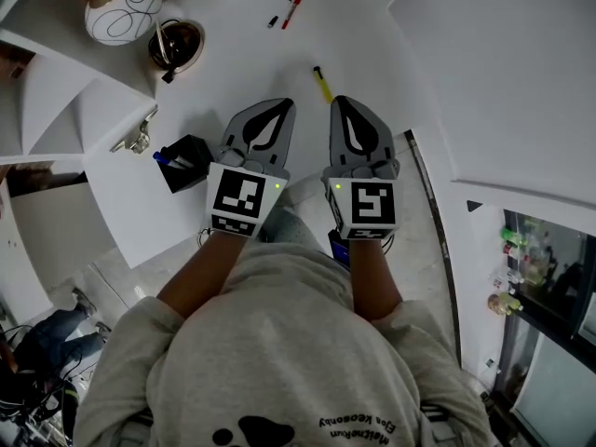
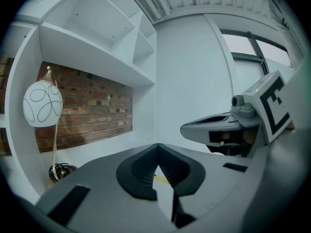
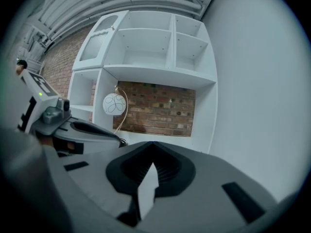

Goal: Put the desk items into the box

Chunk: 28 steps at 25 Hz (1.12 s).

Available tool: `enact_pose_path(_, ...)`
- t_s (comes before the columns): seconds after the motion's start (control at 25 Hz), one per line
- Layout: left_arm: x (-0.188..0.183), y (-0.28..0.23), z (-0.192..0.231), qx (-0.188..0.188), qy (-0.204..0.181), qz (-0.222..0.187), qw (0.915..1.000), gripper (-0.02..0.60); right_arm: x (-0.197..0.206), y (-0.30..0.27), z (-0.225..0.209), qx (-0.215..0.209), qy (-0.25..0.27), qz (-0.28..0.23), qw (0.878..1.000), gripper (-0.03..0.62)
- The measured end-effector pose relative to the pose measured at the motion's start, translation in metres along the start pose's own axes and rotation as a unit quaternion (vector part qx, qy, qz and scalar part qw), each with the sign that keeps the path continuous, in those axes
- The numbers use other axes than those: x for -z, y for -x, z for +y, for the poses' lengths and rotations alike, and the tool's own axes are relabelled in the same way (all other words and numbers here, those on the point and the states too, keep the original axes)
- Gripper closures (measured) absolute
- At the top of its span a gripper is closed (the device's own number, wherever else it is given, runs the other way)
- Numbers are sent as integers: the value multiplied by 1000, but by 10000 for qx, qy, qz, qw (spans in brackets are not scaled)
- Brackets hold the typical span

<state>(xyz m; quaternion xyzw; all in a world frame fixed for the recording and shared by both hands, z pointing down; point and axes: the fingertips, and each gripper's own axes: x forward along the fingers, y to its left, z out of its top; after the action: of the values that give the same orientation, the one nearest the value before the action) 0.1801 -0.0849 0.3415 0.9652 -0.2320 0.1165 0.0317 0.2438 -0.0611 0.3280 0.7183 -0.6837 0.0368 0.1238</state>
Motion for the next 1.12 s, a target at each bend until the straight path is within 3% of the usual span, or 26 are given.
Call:
enact_pose_path(0.48, 20, -42, -1, 201, -47, 99, 9997, 577, 27, -31, -25, -106, -69, 202, 9997, 577)
enact_pose_path(1.12, 62, -87, 6, 151, -122, 346, 9992, 577, 86, -67, -44, -369, -88, 484, 9981, 576)
